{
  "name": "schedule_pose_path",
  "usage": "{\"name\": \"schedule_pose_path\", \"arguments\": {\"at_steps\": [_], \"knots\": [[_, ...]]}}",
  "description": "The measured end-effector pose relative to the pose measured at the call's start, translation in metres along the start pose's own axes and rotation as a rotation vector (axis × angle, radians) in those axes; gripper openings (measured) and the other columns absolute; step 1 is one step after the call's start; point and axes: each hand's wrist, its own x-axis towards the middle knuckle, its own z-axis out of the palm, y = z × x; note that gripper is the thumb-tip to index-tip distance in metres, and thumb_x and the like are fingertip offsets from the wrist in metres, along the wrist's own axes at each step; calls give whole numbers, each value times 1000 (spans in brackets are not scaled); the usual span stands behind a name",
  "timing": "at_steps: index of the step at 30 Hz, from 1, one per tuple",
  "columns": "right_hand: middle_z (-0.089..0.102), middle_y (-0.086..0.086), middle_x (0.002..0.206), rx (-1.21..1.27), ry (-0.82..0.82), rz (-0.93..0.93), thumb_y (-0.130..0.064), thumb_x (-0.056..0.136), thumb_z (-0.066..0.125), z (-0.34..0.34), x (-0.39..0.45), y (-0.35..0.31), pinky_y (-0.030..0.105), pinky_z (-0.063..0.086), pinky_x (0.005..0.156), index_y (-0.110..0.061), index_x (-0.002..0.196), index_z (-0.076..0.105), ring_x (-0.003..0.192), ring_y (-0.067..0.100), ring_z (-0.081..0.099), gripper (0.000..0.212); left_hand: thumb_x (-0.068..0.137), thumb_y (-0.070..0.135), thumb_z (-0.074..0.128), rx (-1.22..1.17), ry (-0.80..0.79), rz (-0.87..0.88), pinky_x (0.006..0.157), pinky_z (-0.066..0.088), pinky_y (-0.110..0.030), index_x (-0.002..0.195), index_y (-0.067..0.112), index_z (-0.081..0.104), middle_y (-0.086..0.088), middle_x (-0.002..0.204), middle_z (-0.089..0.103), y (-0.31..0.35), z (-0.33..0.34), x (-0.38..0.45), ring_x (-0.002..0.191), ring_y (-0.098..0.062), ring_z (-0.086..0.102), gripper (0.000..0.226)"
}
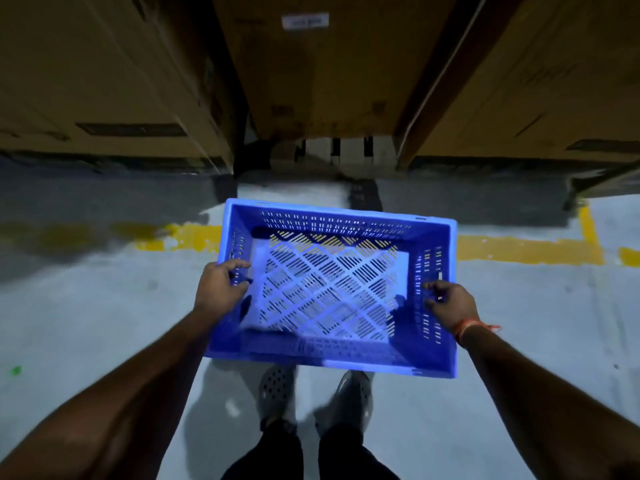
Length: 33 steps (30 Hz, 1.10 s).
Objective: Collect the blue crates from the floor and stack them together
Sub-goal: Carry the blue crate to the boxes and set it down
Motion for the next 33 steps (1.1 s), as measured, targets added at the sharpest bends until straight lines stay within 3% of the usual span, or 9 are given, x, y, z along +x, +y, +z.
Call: {"name": "schedule_pose_path", "arguments": {"at_steps": [4,9,13,17,21,24,27,30,33], "knots": [[72,9,88,-14,-37,8,-9,75,72,51,54,12,26,43,76,-22,101,73,79,25,63,29,65,17,72,17,-26,-13,54,38,-6,103,15,76,-10,62,66,-46,39,37,53,-25,58,38],[73,10,93,-2,-32,24,-9,76,74,102,115,28,29,46,79,-23,103,73,83,25,66,30,63,23,70,0,-58,-96,60,47,-27,106,9,75,-14,66,67,-81,85,83,55,-24,57,46],[67,8,87,-12,-29,22,-8,77,75,132,146,34,24,37,77,-19,106,73,84,23,61,31,60,30,67,-12,-71,-169,66,43,-23,110,9,74,-11,76,70,-105,113,96,64,-21,60,55],[68,9,92,-1,-40,42,-8,77,74,153,158,42,25,39,80,-19,106,72,86,19,58,32,60,30,66,-14,-78,-199,60,35,-21,111,9,73,-6,68,60,-123,129,98,62,-17,54,56],[68,8,95,2,-85,59,-10,76,76,169,158,48,24,38,81,-19,108,71,87,18,58,33,55,27,65,-12,-98,-260,59,39,-25,112,13,72,-9,71,63,-138,139,96,63,-19,56,59],[69,11,100,-2,-121,91,-13,72,80,181,156,55,29,43,81,-19,112,70,89,24,63,42,52,24,69,-40,-133,-319,66,54,-31,116,15,70,-14,85,74,-150,144,95,72,-24,69,65],[71,13,102,-14,-119,83,-14,70,80,182,154,56,31,47,80,-21,113,70,87,26,65,45,50,25,71,-81,-145,-375,69,55,-31,117,17,70,-15,95,74,-169,152,98,79,-23,71,68],[66,16,105,11,-103,77,-11,69,81,173,146,50,27,47,79,-16,112,71,82,23,62,44,56,29,76,-27,-164,-392,84,54,-31,114,25,68,-18,119,60,-148,142,90,92,-29,70,59],[65,18,109,14,-16,23,-27,61,77,157,131,49,36,55,85,-24,108,72,84,24,63,47,66,24,75,12,-170,-363,100,40,-23,116,19,68,-19,138,41,-117,125,73,118,-27,54,51]]}}
